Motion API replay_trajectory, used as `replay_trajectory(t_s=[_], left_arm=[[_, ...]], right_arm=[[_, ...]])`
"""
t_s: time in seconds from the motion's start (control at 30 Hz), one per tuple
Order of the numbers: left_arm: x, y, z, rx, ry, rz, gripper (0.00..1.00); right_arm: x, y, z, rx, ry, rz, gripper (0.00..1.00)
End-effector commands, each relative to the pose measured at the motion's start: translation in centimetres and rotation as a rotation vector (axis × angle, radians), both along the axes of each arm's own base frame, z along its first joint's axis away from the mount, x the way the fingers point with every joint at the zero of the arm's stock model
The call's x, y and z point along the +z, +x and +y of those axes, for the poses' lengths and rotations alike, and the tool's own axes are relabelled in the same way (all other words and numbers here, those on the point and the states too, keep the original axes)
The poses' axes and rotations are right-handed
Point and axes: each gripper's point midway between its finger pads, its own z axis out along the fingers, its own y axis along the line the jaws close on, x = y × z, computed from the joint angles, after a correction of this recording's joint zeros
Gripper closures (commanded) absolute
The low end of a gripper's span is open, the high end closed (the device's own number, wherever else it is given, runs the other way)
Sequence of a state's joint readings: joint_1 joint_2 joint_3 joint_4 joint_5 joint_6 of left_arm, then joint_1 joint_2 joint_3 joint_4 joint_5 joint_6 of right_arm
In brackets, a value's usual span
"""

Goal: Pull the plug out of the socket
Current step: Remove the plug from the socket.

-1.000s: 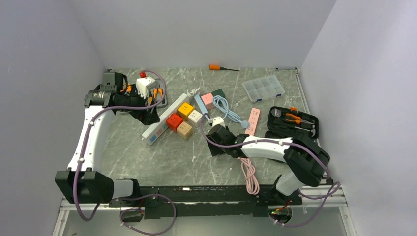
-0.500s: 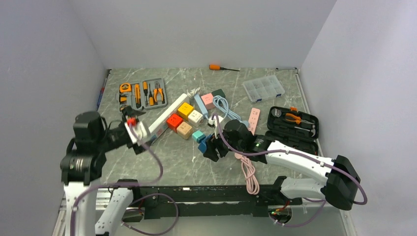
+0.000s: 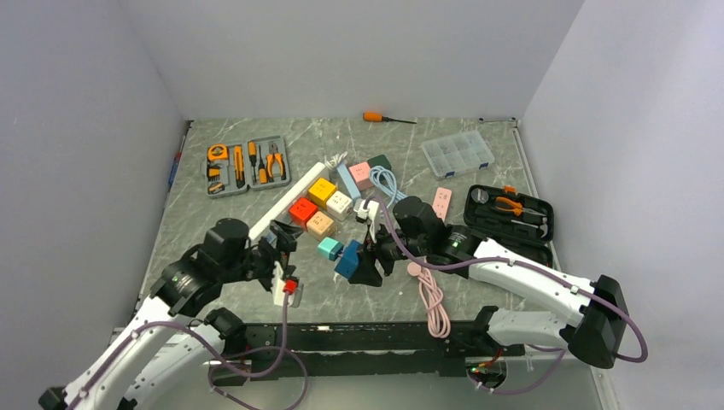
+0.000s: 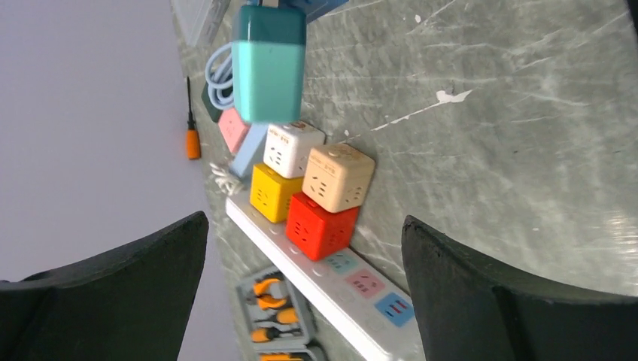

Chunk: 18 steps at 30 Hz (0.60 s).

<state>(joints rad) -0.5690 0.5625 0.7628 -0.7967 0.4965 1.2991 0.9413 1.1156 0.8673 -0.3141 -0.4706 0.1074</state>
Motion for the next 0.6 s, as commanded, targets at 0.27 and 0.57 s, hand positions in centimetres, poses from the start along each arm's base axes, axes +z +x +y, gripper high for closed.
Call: replay_trajectory(t_s=[0.27,0.57], left_arm=[[2.5,4.9,-5.6,-0.041,0.016,-0.255,0.01],[1.9,0.4,-8.8,-0.176,0.045,-0.211,0.18]], right_arm=[[3.4,-1.2,1.5,0.112,0.113,-0.018,1.0],[3.3,-0.1,2.2,0.083,0.114,-0.034,1.0]])
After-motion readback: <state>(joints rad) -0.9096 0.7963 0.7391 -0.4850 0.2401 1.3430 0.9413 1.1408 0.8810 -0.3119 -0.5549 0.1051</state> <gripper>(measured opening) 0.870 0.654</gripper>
